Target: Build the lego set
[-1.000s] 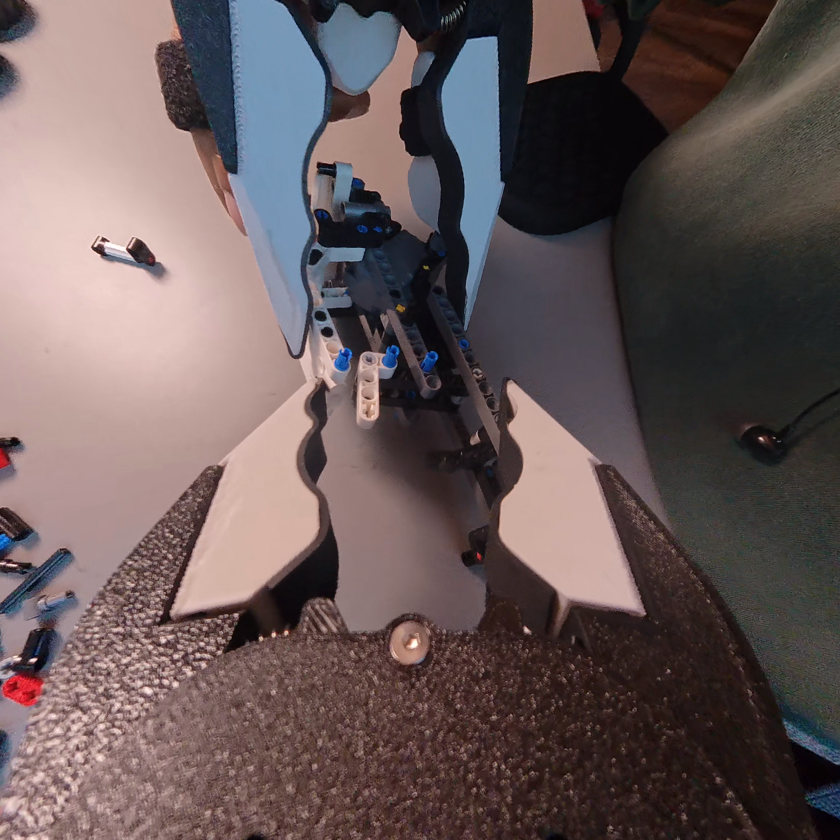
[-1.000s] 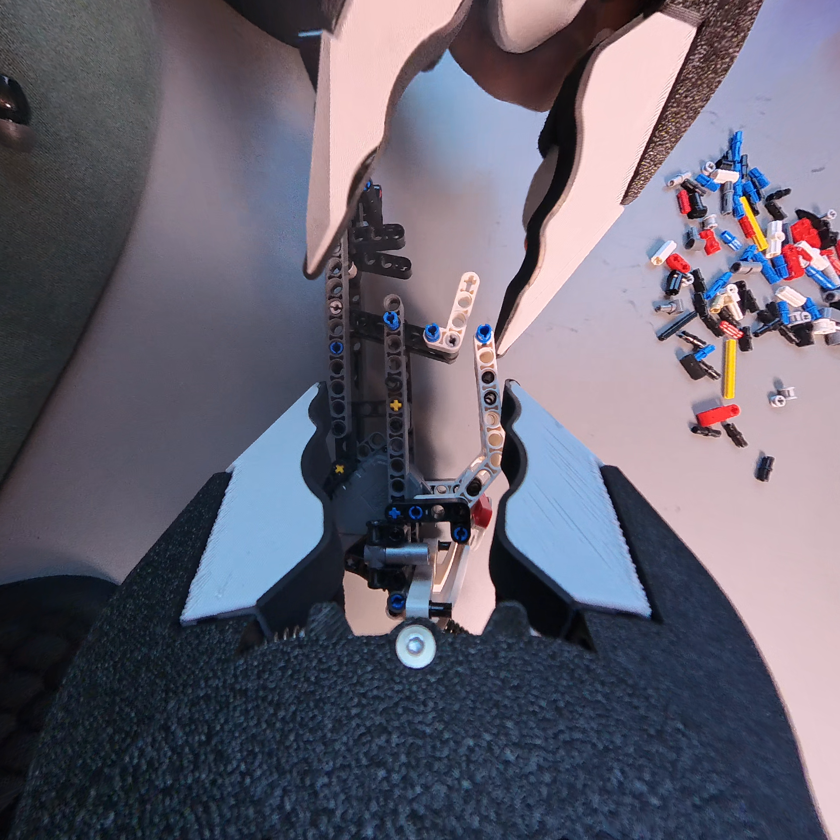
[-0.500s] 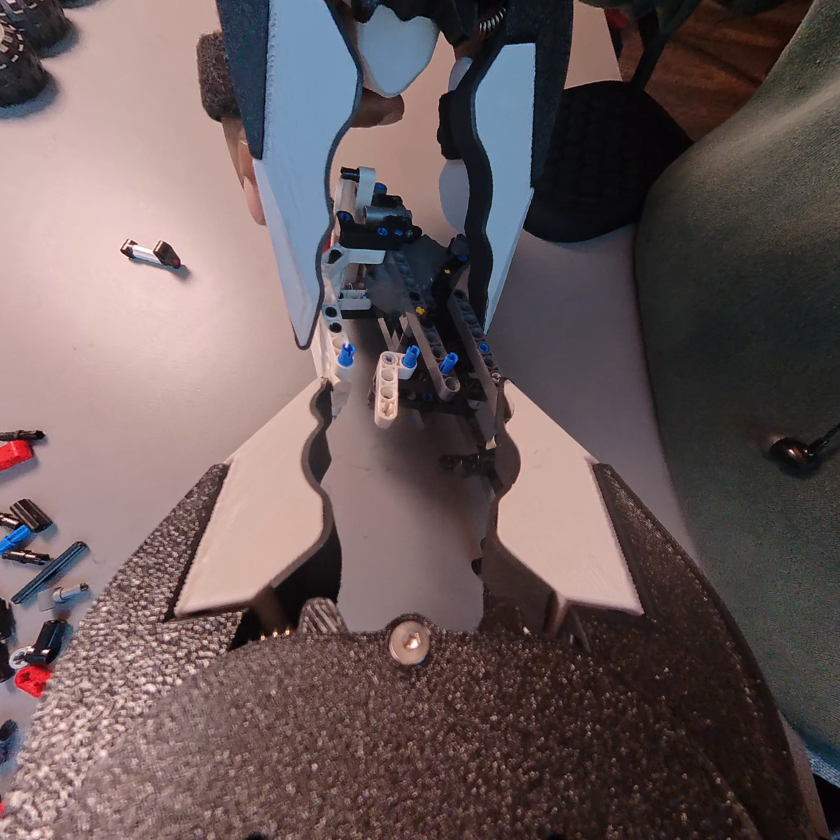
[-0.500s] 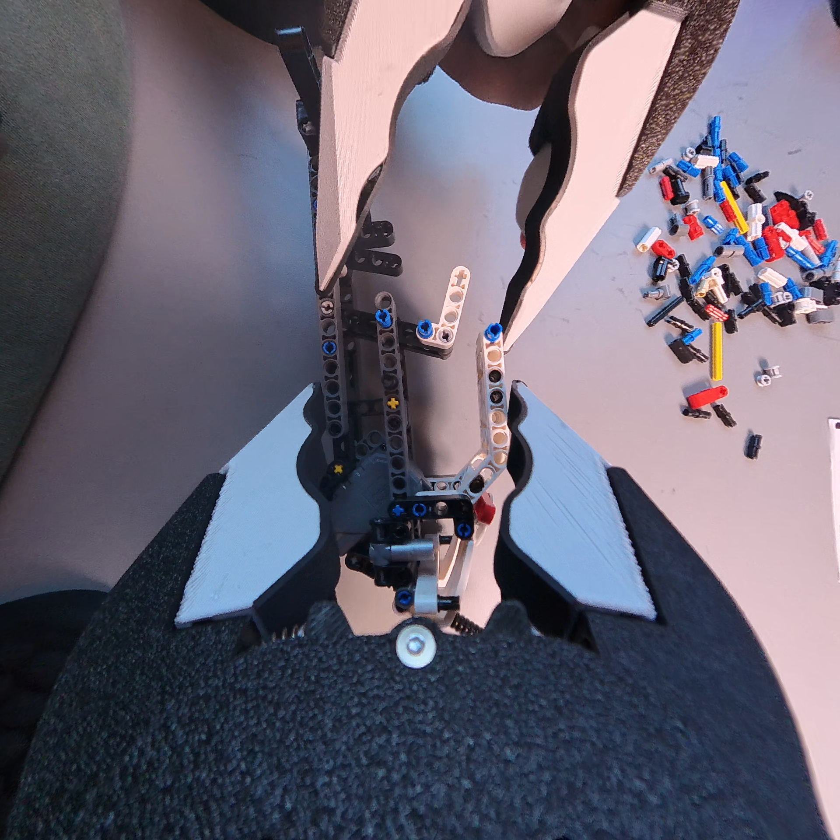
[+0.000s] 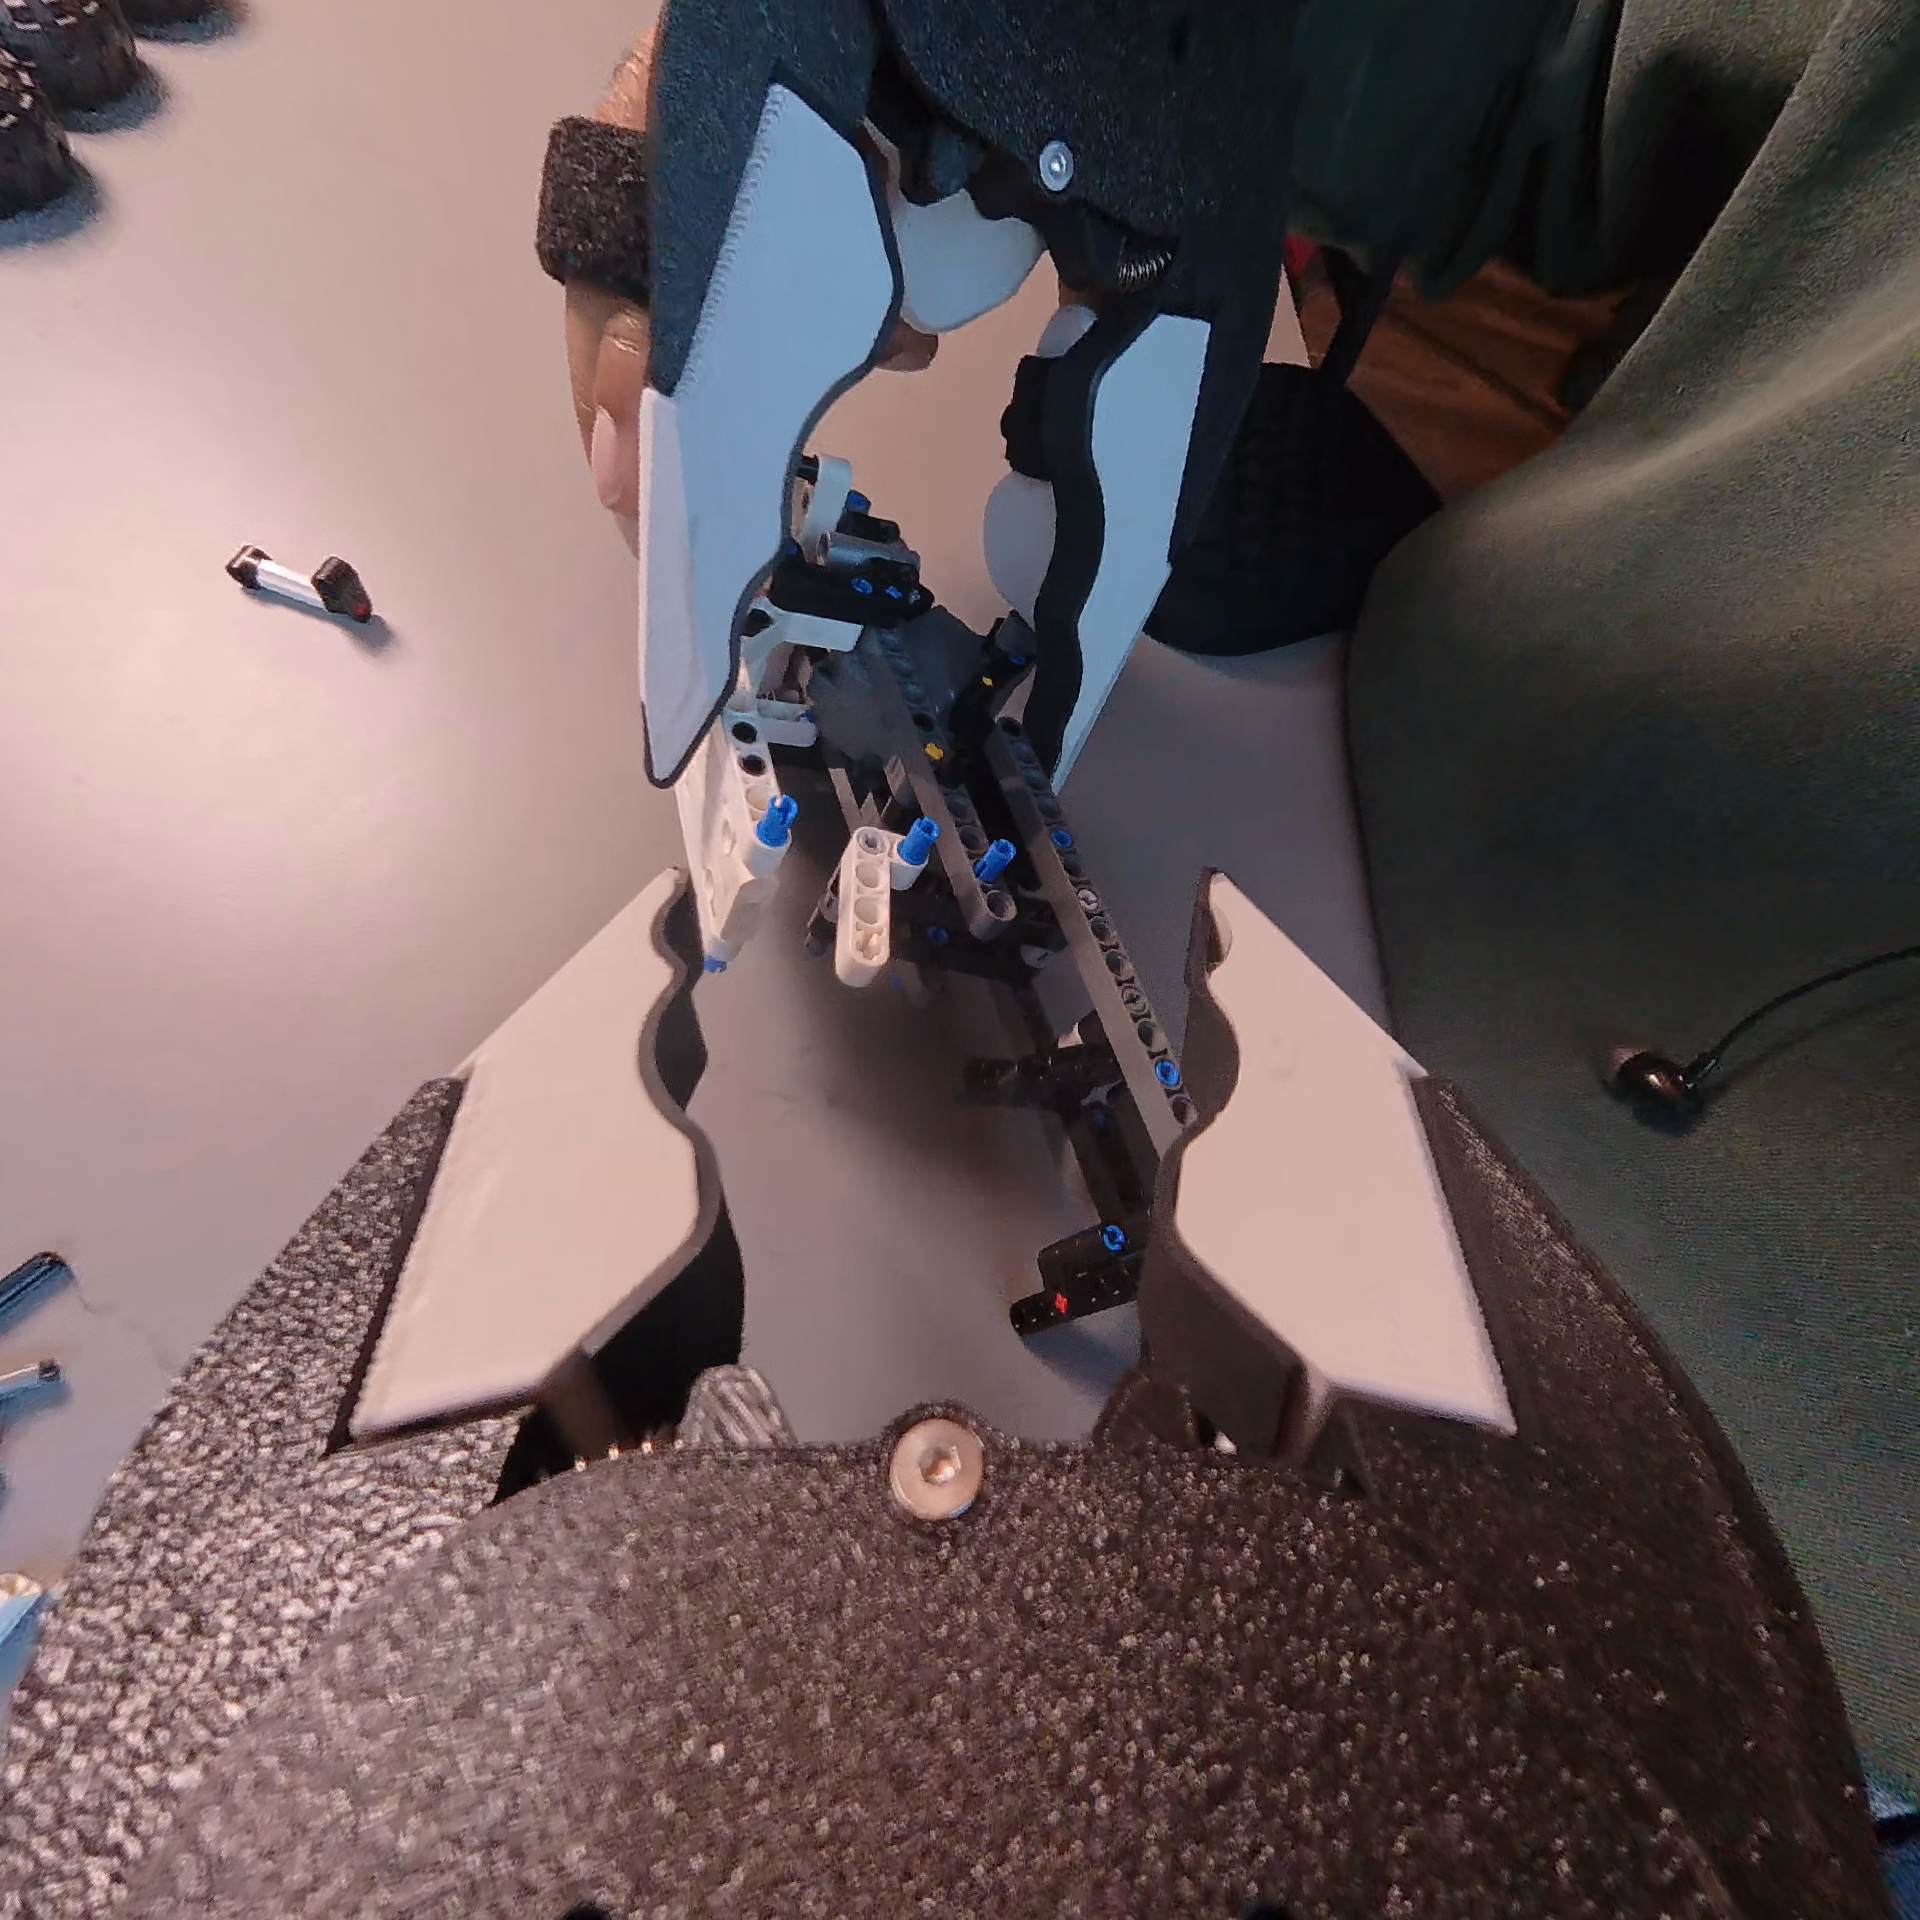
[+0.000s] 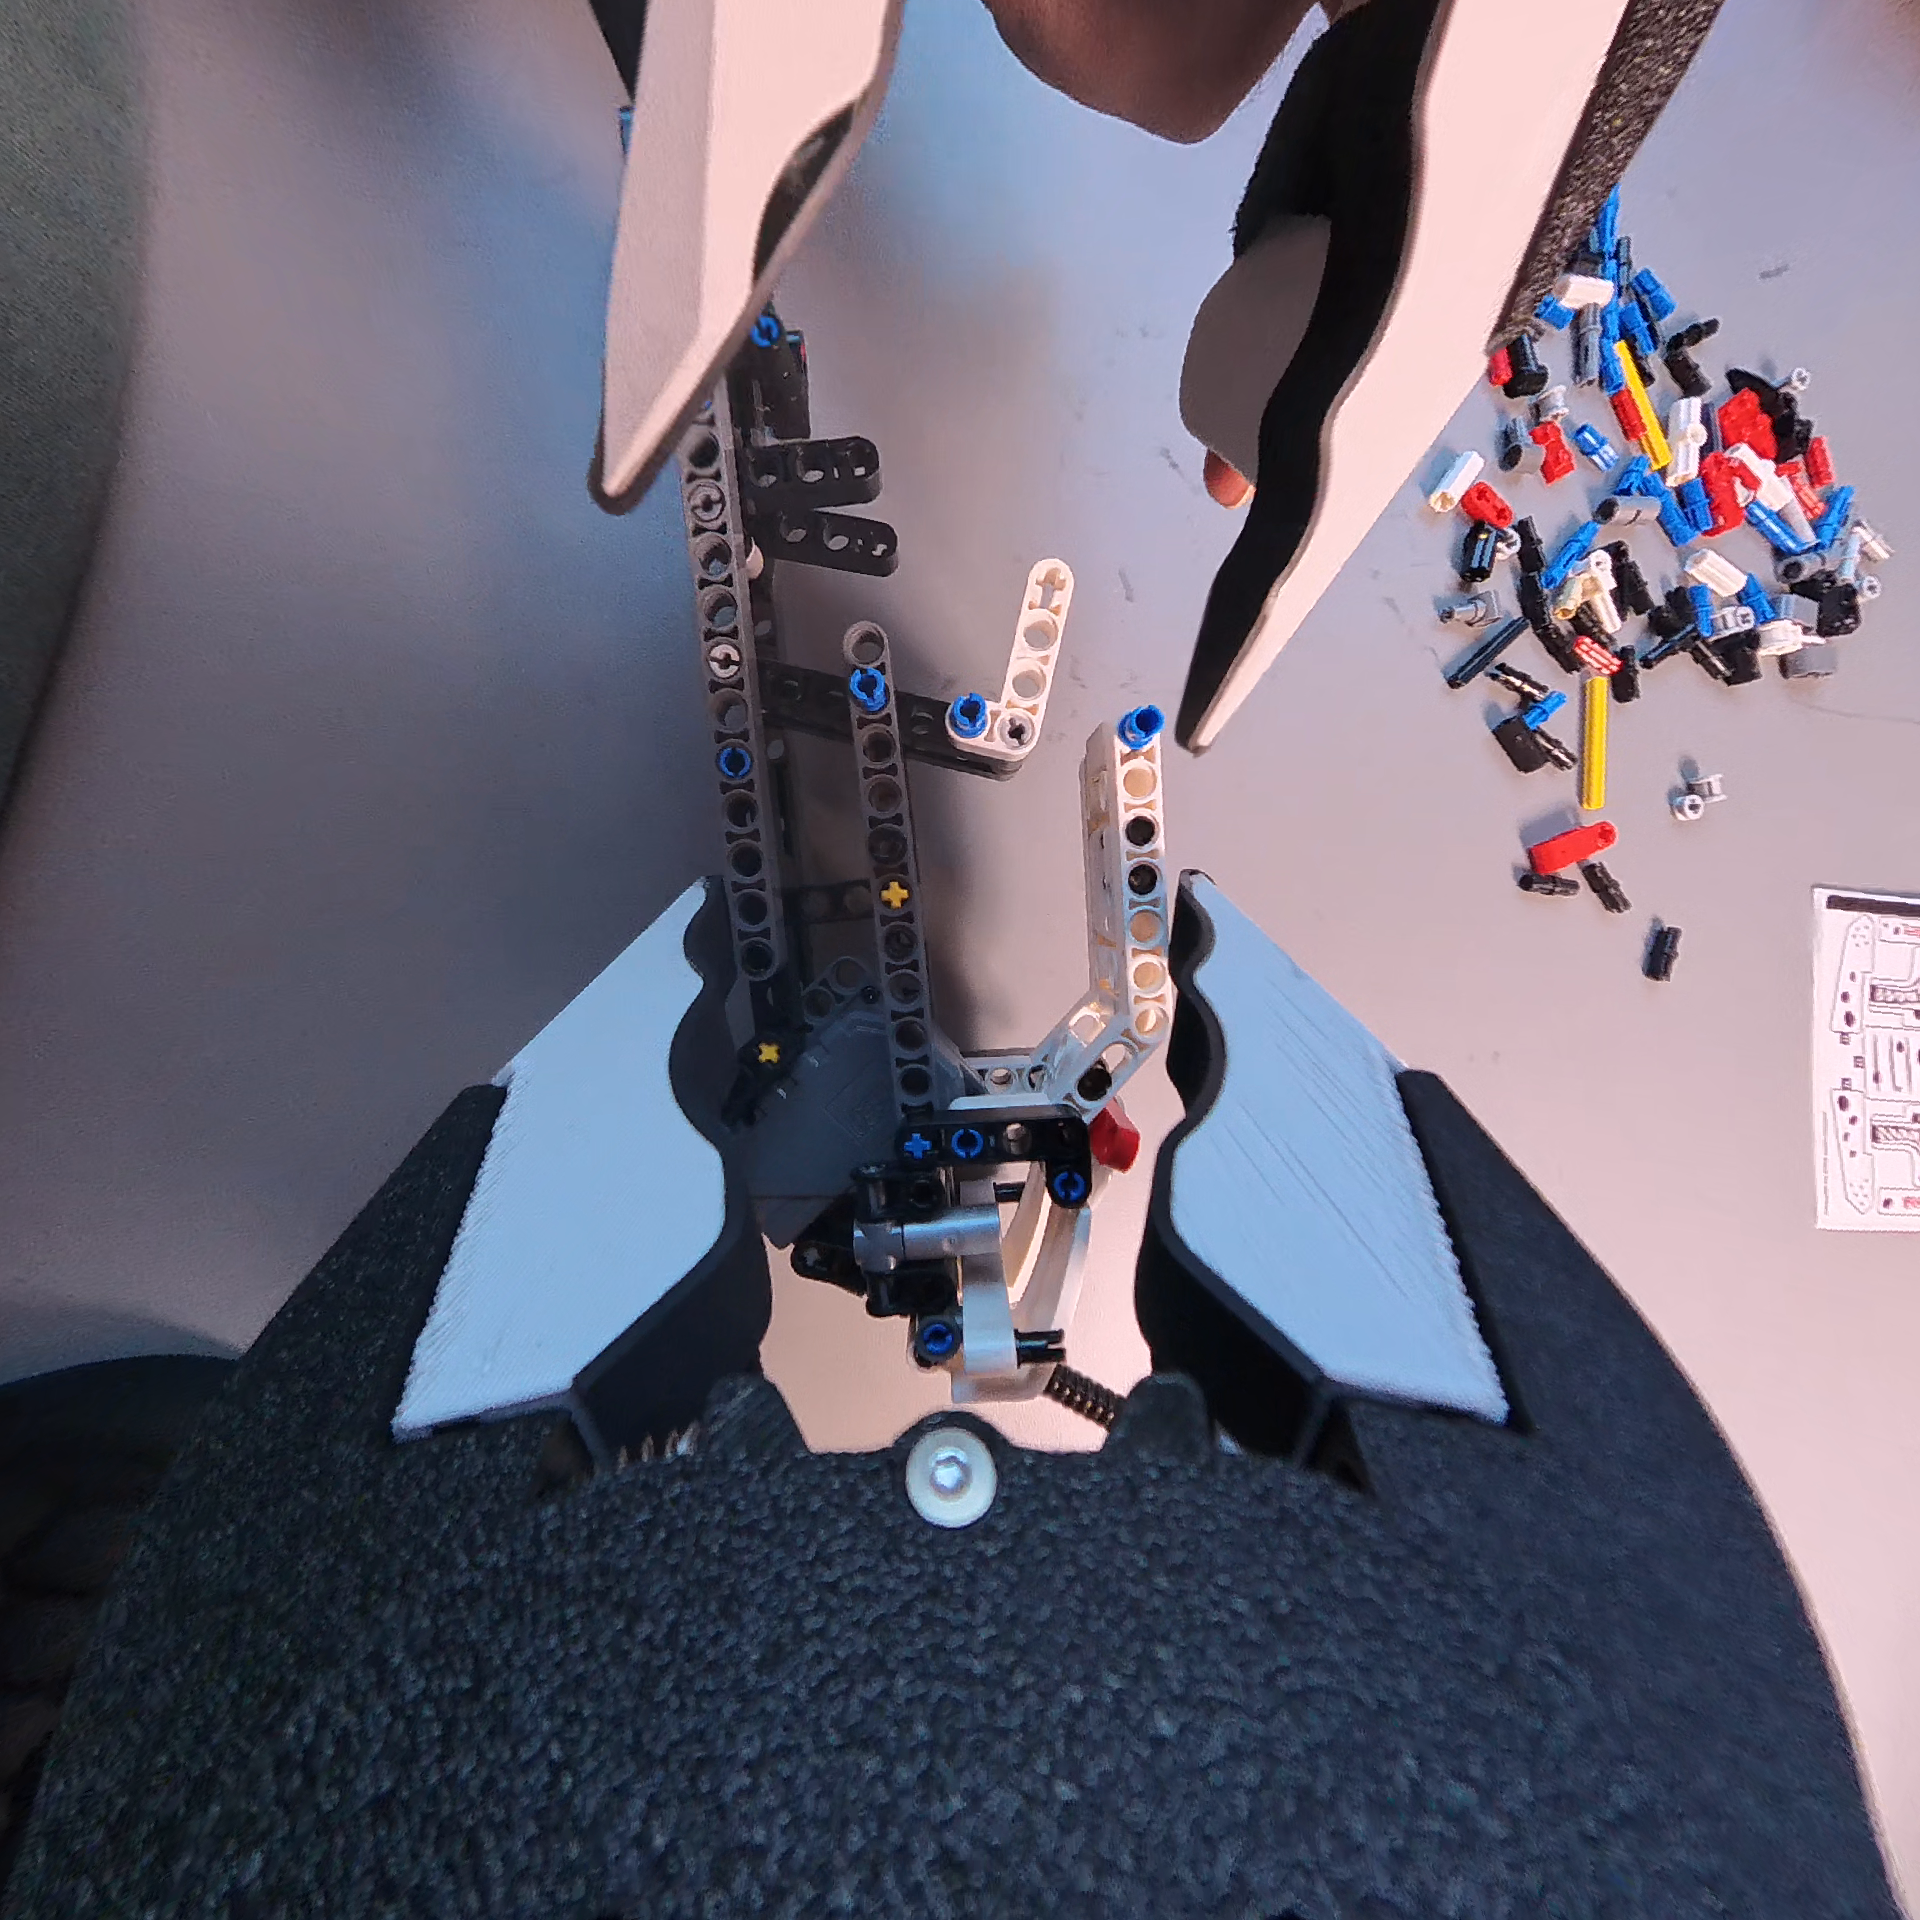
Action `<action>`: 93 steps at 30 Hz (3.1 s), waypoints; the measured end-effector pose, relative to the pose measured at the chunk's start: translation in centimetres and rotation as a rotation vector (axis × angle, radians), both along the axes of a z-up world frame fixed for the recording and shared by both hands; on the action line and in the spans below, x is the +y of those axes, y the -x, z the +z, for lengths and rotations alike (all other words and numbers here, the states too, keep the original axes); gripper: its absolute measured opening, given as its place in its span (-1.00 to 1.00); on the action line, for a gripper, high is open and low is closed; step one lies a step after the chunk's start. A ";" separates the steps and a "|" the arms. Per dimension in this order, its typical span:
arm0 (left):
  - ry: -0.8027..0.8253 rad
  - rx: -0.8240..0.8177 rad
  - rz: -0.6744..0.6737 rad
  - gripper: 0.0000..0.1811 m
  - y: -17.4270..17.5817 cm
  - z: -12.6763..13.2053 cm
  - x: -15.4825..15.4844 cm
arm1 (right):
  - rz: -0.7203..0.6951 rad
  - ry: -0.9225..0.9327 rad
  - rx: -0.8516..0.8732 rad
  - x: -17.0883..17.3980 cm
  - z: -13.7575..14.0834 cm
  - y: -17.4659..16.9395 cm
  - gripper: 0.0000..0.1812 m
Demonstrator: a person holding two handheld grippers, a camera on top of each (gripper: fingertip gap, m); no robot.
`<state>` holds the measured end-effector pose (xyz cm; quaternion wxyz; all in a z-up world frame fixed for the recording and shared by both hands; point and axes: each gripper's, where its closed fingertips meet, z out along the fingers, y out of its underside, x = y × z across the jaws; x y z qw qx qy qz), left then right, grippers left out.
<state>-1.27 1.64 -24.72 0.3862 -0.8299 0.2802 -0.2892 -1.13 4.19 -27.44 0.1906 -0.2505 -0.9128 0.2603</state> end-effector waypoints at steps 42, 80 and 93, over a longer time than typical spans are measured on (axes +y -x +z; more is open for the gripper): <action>-0.222 -0.165 0.464 -0.39 8.7 2.4 2.6 | -0.463 0.169 0.128 13.0 1.0 5.9 -0.94; 0.228 -0.763 0.304 -0.92 1.7 4.1 1.7 | -0.233 0.246 0.442 -1.6 6.2 2.4 -0.53; 0.274 -0.812 0.279 -0.91 1.1 4.0 1.4 | -0.233 0.211 0.441 -1.8 5.6 2.6 -0.63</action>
